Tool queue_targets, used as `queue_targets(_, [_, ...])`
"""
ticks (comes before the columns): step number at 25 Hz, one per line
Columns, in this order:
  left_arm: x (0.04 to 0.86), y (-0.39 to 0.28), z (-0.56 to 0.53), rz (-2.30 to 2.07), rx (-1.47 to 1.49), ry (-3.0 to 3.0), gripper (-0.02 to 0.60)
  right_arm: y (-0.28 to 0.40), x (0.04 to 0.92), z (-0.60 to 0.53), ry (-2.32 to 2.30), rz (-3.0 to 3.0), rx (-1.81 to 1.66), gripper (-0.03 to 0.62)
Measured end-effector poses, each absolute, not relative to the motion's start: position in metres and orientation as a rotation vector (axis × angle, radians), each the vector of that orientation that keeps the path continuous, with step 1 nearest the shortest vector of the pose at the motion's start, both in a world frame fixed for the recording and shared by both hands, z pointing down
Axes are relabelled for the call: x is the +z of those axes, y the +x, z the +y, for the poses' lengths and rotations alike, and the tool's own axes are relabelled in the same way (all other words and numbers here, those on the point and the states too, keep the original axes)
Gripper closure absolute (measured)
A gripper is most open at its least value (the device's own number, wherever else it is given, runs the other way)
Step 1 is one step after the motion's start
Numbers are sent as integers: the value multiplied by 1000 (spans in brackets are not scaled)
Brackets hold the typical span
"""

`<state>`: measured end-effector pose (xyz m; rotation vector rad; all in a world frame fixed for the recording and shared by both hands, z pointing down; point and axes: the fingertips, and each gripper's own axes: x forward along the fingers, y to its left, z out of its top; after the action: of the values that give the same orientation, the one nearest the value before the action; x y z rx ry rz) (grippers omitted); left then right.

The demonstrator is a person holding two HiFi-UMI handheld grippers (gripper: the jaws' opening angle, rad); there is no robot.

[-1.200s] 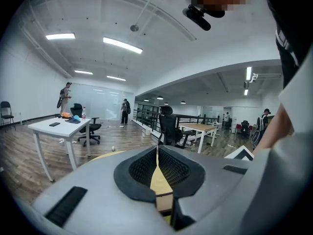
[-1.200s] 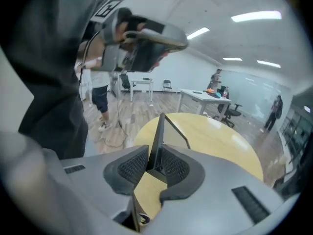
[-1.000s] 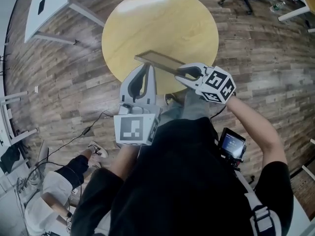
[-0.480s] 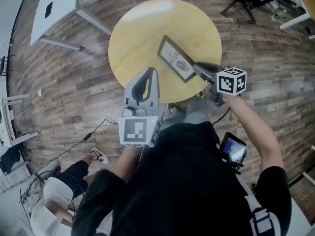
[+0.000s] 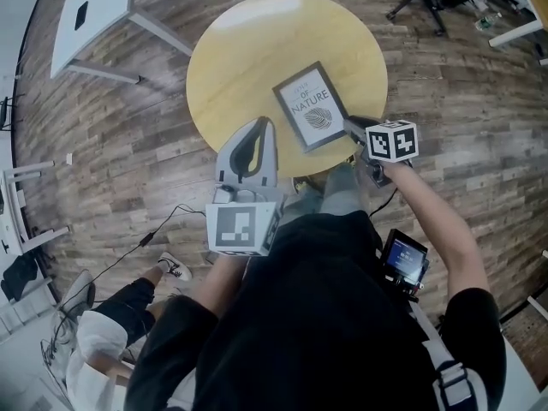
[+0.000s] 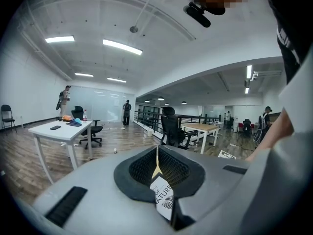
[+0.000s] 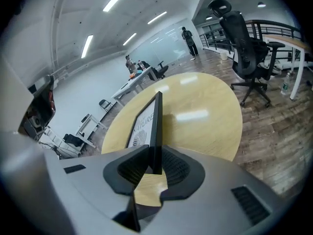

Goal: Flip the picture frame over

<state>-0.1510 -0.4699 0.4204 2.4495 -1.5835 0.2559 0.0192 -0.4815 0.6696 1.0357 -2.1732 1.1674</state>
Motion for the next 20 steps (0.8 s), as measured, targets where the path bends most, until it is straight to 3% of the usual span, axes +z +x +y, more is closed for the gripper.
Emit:
queue_targets(6, [426, -151, -467, -1582, 275, 2426, 551, 19, 697, -460, 967, -2045, 1158, 511])
queue_targets(14, [430, -151, -462, -1582, 277, 2417, 551, 25, 715, -446, 903, -1884, 754, 511])
queue_targets(20, [426, -146, -456, -1563, 249, 2468, 551, 22, 712, -450, 901, -1900, 701, 511])
